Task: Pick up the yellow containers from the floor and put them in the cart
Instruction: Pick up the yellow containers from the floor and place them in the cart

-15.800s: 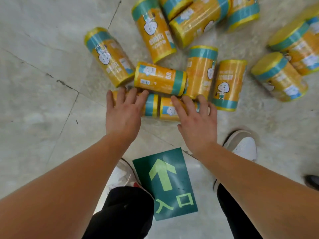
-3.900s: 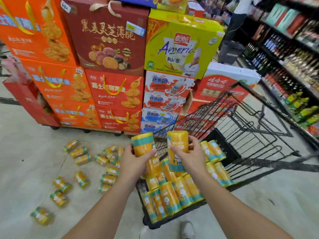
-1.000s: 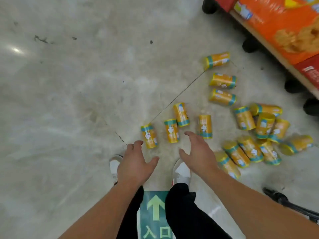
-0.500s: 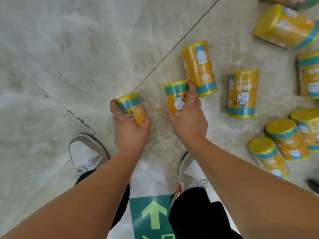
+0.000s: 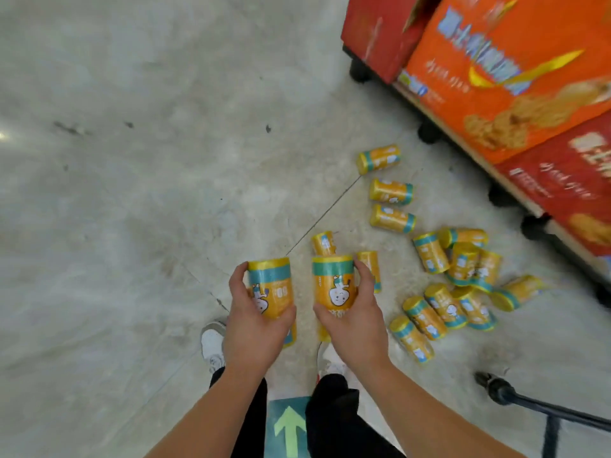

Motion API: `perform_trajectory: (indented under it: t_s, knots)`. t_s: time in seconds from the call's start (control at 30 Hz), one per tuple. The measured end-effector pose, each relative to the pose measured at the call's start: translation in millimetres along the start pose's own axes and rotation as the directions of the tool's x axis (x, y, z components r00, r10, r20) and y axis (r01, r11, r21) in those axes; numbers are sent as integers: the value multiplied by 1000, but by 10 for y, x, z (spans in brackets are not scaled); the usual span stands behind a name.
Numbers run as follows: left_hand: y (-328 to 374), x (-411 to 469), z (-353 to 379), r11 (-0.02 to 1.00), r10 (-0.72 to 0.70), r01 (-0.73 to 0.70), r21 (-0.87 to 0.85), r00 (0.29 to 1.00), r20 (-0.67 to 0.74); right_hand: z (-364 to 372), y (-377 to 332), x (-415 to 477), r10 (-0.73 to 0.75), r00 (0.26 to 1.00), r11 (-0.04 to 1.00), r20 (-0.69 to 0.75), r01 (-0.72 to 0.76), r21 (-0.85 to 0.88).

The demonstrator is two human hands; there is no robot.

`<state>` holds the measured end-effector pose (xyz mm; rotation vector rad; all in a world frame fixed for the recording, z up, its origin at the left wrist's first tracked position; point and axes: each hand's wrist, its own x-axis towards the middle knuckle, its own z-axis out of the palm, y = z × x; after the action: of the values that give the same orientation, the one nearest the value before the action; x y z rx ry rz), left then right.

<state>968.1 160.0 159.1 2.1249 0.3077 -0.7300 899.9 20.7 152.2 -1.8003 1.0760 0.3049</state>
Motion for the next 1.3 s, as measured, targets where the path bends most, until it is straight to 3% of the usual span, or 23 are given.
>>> perform_trajectory:
  t_s: [0.23,0.43,0.6,0.87,1.13,1.3]
  knots:
    - [1974,-1725,-984,965,261,-261,1,964,-60,-1770,-1441,-1539,-229,959,964,-166,247,97]
    - [2743,-3238,-1213,878,477,-478,3,876,-72,-2814,-1556,-2927,-335,879,903,-339,403,151]
    - [2577,-4492,-900,826,563,-561,-46,826,36,-3436,-822,-4101,-315,831,898,-459,417,139]
    - [2205,-6183,222,808,588,-574,-130,774,237,-4565,582,-5479,-189,799,953,-571,289,90]
    - [1845,-7288,2041,800,572,-590,-114,690,444,-5693,2362,-5820,29,770,984,-637,89,152]
    - [1604,-7981,3491,828,503,-559,-37,713,489,-6587,3706,-5702,193,784,976,-590,-90,200]
